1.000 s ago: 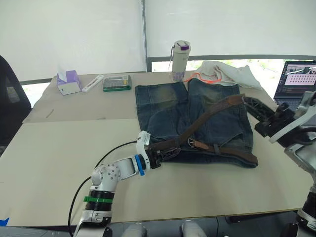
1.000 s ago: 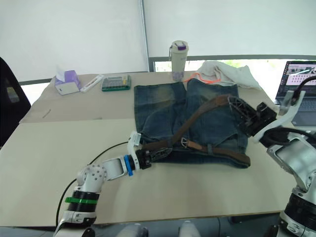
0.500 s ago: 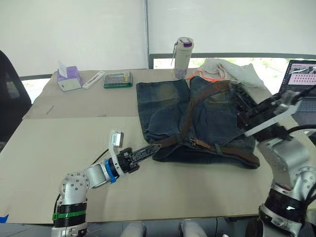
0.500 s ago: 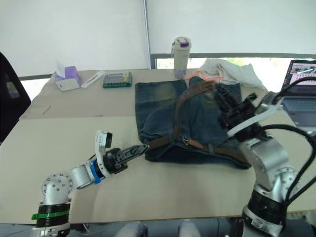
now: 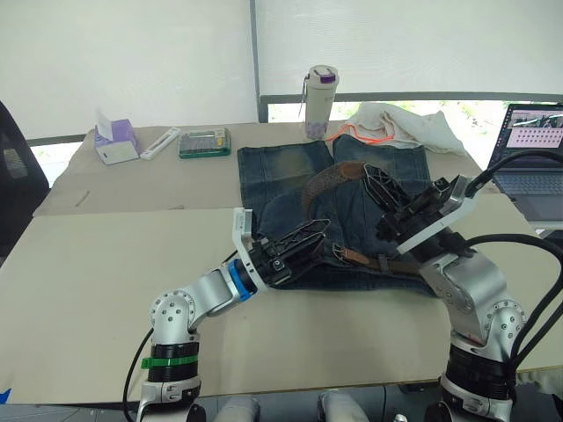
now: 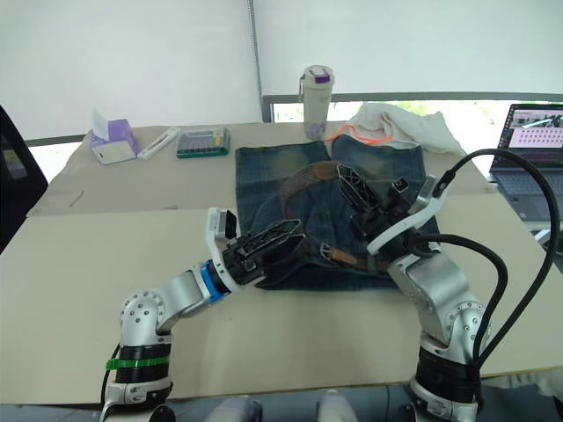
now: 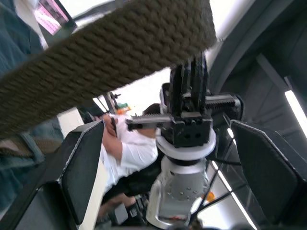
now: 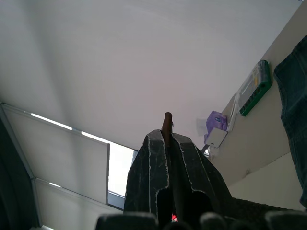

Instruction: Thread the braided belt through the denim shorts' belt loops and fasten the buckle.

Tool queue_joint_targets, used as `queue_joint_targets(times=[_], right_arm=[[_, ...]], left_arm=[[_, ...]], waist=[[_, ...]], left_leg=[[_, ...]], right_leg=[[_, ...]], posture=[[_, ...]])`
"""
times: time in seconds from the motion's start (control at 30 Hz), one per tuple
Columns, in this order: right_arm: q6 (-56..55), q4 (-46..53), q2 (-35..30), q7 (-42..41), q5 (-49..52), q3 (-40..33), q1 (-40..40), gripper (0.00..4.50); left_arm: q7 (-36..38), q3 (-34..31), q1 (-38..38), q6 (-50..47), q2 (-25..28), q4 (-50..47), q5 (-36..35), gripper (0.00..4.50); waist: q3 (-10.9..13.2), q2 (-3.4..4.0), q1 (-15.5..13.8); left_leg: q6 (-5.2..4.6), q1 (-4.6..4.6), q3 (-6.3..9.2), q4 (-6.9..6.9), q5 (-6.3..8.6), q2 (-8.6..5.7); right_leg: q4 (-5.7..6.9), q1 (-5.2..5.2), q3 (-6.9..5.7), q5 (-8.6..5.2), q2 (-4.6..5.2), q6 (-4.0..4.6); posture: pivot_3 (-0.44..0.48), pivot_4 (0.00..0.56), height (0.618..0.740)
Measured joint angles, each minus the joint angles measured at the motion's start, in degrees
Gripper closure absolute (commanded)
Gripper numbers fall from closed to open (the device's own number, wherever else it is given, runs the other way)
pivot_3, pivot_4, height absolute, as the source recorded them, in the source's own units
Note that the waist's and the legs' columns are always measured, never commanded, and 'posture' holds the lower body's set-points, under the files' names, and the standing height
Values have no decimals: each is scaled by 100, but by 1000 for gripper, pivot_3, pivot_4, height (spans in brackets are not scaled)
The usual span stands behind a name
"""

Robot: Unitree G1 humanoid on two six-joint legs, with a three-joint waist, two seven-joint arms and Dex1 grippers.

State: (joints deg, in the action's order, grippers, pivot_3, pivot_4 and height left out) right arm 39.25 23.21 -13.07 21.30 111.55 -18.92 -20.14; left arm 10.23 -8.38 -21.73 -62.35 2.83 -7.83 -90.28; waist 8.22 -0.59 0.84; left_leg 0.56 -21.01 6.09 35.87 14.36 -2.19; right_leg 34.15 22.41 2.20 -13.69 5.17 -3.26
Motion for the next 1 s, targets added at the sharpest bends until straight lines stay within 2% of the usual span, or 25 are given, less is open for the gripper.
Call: queue_joint_targets(times=[0.43, 0.73, 1.0], right_arm=[[-455, 0, -129, 17, -9, 289, 262, 4500], [-754, 0, -119, 63, -131, 471, 313, 4500], [-877, 8, 9, 61, -297, 701, 358, 4500]], left_arm=[[-687, -228, -385, 1505, -728, -36, -197, 44], [-1031, -125, -399, 1836, -932, -33, -171, 44], [-1375, -143, -466, 2025, -1075, 113, -183, 2581]], waist=[[1, -2, -19], [1, -2, -17], [0, -2, -16]], left_leg=[[1, -3, -4, 4, -2, -3], [1, -3, -5, 6, -2, -4], [1, -2, -5, 7, -2, -5]], right_leg=[[-7, -5, 0, 2, 2, 1], [-6, -6, -1, 3, 0, 0], [-6, -7, -2, 3, -1, 0]], posture=[[0, 150, 740], [0, 150, 740], [0, 150, 740]])
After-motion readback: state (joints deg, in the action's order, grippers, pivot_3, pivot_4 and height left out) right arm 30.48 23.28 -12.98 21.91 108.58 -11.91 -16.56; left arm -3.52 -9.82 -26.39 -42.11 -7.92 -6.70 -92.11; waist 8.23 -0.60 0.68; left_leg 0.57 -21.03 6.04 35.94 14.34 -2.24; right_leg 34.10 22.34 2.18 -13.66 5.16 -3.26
